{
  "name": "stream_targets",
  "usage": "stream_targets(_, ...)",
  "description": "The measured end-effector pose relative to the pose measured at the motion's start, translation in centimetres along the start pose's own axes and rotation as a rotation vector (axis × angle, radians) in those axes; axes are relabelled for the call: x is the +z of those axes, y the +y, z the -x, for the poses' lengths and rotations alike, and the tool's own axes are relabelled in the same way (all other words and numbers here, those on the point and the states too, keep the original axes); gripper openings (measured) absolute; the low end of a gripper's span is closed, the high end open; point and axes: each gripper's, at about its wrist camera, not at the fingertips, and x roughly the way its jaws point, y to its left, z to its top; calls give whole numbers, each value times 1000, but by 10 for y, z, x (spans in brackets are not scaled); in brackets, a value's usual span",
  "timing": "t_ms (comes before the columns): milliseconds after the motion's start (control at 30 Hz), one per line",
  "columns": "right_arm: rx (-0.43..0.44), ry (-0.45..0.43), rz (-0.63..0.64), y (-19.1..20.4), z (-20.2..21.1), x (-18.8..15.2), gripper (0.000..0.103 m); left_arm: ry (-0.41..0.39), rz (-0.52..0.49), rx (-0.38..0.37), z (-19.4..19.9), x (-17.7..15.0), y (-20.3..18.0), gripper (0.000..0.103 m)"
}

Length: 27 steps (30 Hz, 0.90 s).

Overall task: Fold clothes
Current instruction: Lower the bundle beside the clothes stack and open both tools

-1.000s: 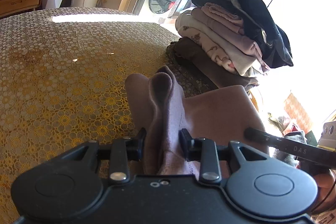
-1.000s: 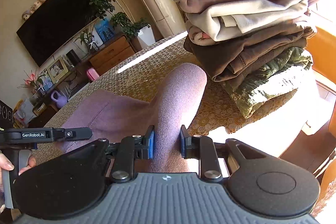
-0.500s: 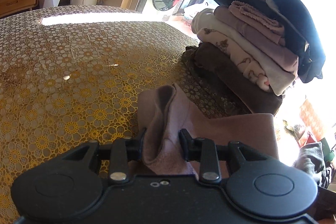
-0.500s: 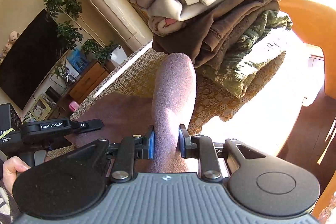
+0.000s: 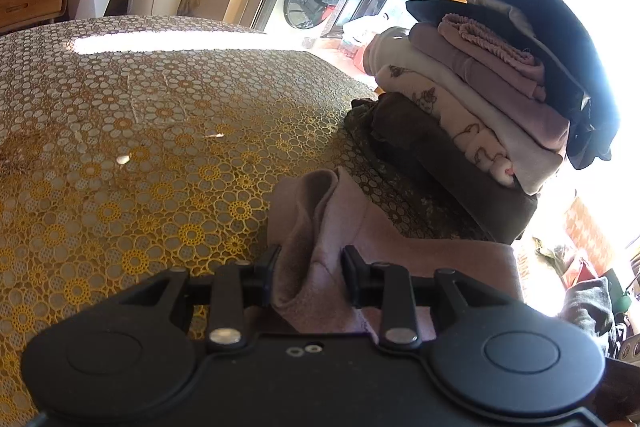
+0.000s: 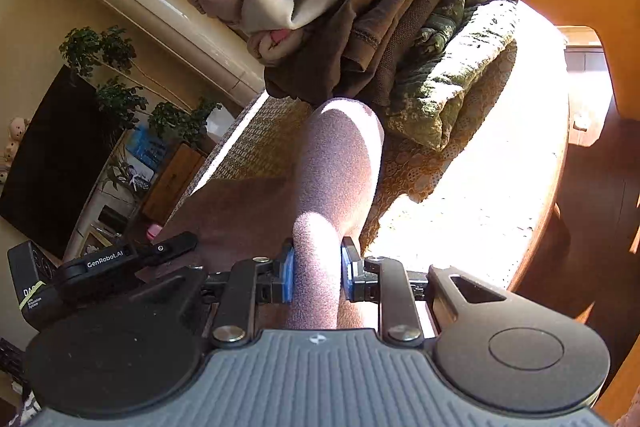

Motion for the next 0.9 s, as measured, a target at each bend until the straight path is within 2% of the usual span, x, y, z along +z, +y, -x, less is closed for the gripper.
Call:
stream_targets(133, -18, -16, 68, 9, -3, -6, 22, -7, -43, 1, -15, 16, -8, 103)
stream_targets(300, -36, -6, 144, 16, -15, -4, 22, -9, -49, -6, -34, 27, -5, 103)
stream_targets(467, -46, 16, 137, 14, -17, -2, 23, 26, -24, -17, -41, 31, 6, 103)
stream_targets(567, -54, 31, 129, 12, -18, 2, 30, 31, -11, -10, -33, 29, 13, 103)
stream_targets(633, -55, 36, 114, 8, -16, 3, 44, 17, 24, -12, -22, 27, 21, 103)
stream_targets(667, -61, 27, 110, 7, -14, 4, 60, 9, 43, -13, -16, 26, 25, 103)
stream_targets(700, -63, 11, 106, 6, -10, 5, 64, 7, 68, -18, -10, 24, 30, 103)
stream_targets(767, -53, -4, 97, 4, -5, 10, 64, 9, 109, -19, 2, 17, 40, 103)
stream_targets(900, -59, 21, 76, 0, -10, 17, 65, 18, 176, -6, 11, 1, 55, 103)
